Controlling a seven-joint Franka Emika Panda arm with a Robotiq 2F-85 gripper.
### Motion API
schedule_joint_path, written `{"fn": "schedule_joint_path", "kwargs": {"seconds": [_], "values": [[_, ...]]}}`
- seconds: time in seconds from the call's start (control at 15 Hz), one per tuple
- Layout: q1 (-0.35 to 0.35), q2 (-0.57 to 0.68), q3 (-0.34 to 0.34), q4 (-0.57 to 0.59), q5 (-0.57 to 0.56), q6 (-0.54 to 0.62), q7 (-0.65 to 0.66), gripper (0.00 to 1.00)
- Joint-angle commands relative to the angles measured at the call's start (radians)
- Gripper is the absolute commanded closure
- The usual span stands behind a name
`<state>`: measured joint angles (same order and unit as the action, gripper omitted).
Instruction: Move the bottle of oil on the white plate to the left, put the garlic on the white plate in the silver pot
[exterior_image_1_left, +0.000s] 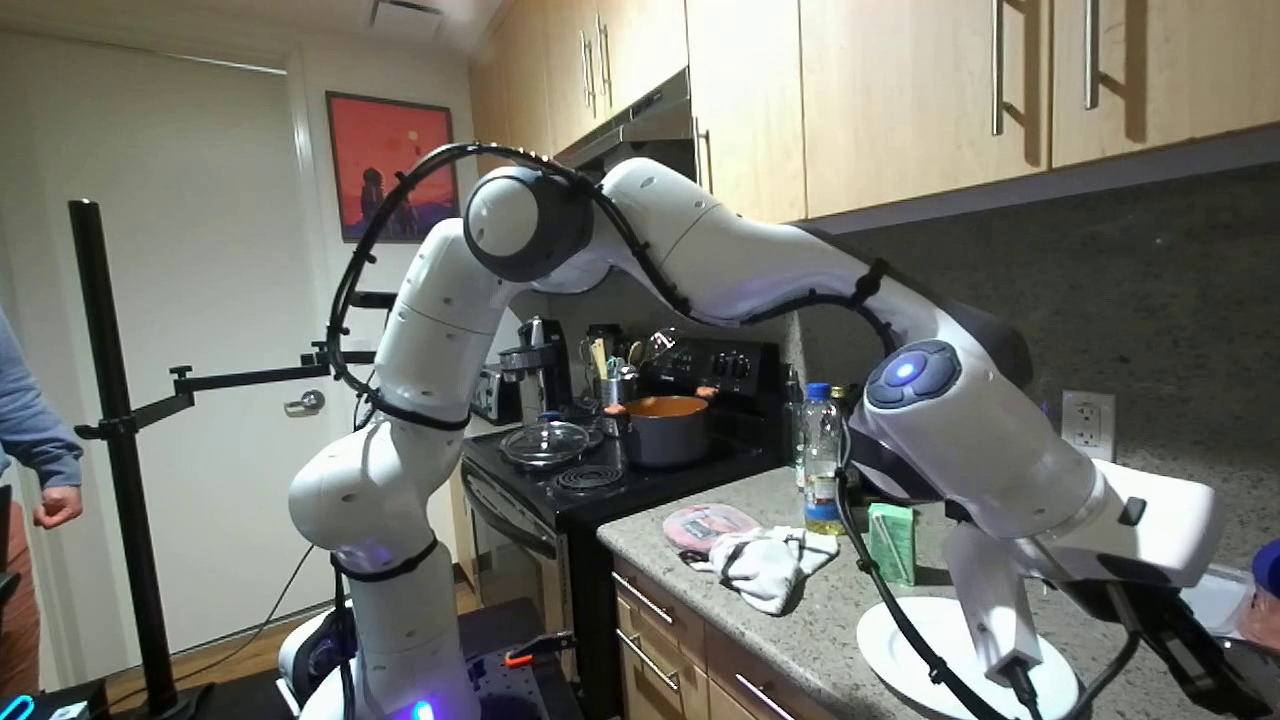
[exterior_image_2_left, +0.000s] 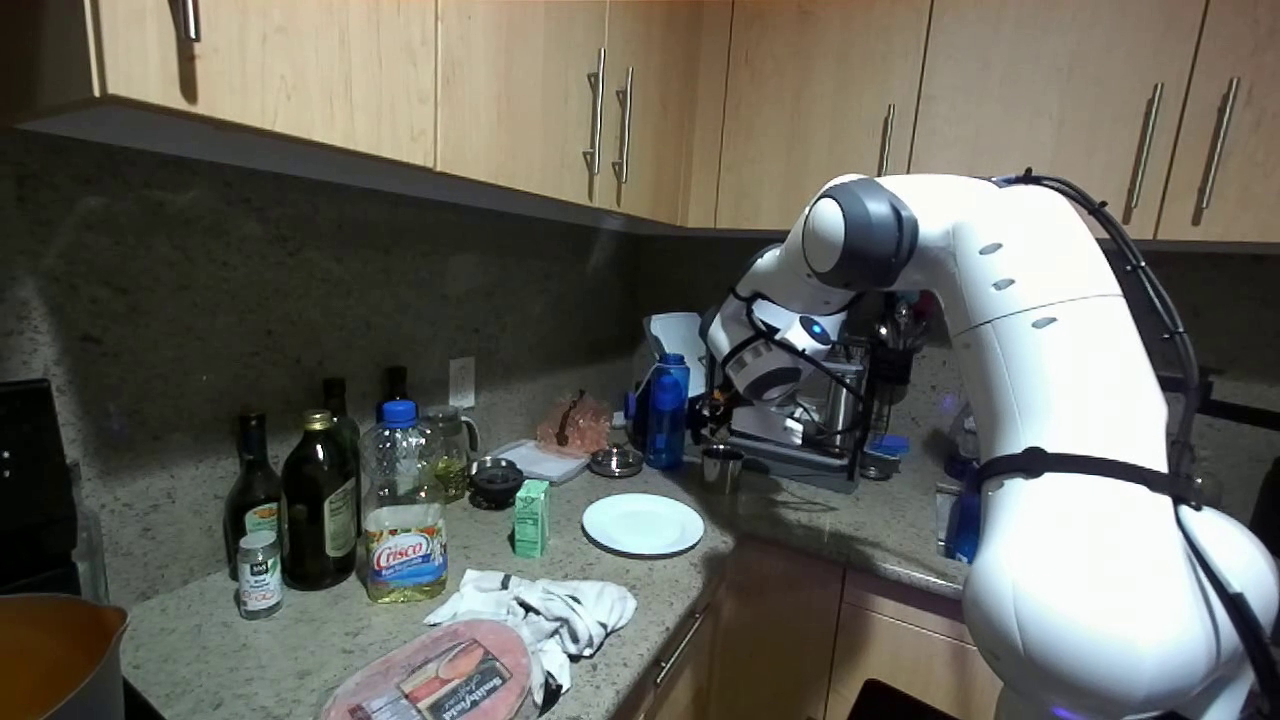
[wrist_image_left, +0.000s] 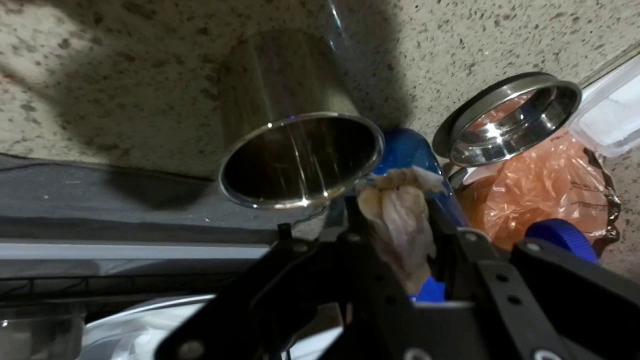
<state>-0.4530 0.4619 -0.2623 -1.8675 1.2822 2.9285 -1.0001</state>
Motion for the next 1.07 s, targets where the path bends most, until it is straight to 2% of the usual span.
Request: {"fn": "schedule_joint_path", "kwargs": {"seconds": [0.0,0.4,0.47,0.67,0.73,0.87,1.0], "values": [[-0.028,0.02,0.01,0.043,0.028,-0.013,-0.028,0.85],[-0.037,0.049,0.038,0.037,0.044,-0.016,-0.035,0.9],[-0.039,0.054,0.042,0.036,0.048,-0.014,-0.035,0.86],[-0.047,0.066,0.041,0.031,0.058,-0.011,-0.038,0.84],[-0.052,0.067,0.039,0.029,0.062,-0.01,-0.038,0.87],[-0.071,0.069,0.042,0.026,0.087,-0.015,-0.043,0.84],[-0.08,0.074,0.042,0.031,0.1,-0.013,-0.041,0.86]]}}
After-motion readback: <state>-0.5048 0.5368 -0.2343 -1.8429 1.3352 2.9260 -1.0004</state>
